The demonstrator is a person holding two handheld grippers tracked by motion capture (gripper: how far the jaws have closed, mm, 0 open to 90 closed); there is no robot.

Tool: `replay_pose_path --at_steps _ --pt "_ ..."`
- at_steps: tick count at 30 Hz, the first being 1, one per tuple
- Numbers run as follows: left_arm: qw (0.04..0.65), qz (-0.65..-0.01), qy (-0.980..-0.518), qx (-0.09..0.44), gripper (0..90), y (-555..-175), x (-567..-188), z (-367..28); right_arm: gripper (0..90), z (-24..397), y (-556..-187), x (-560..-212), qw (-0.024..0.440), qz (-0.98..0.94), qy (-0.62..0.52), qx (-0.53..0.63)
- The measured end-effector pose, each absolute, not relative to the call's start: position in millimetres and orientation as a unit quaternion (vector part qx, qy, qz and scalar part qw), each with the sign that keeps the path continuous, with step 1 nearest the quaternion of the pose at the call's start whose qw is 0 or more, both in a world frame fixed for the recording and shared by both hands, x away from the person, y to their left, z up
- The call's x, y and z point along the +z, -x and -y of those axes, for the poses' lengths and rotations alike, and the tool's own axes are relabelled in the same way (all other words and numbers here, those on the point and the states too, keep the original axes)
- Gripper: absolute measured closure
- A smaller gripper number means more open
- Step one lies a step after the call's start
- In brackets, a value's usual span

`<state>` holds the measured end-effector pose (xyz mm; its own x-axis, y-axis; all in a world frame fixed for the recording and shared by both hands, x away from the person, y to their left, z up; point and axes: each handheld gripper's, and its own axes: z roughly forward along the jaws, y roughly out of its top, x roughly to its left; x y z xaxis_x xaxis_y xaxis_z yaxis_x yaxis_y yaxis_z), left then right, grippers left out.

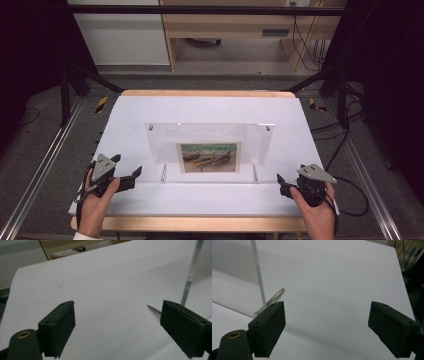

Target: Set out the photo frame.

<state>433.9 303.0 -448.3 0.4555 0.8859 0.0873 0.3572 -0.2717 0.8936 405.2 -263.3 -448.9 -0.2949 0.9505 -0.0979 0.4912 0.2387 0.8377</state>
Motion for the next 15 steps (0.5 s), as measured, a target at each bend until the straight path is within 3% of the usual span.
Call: replay_pose_path --at_steps 8,15 --pt "0.409 -0.452 -0.725 0.32 11.6 -442.0 -455.3 -320.0 11.3 272.5 -411.0 -459.8 0.31 -0.722 -0.523 0.331" --pt "0.408 -0.468 -0.72 0.31 6.0 -443.9 -457.4 -324.3 7.6 274.4 -412.6 -462.4 0.312 -0.714 -0.539 0.319"
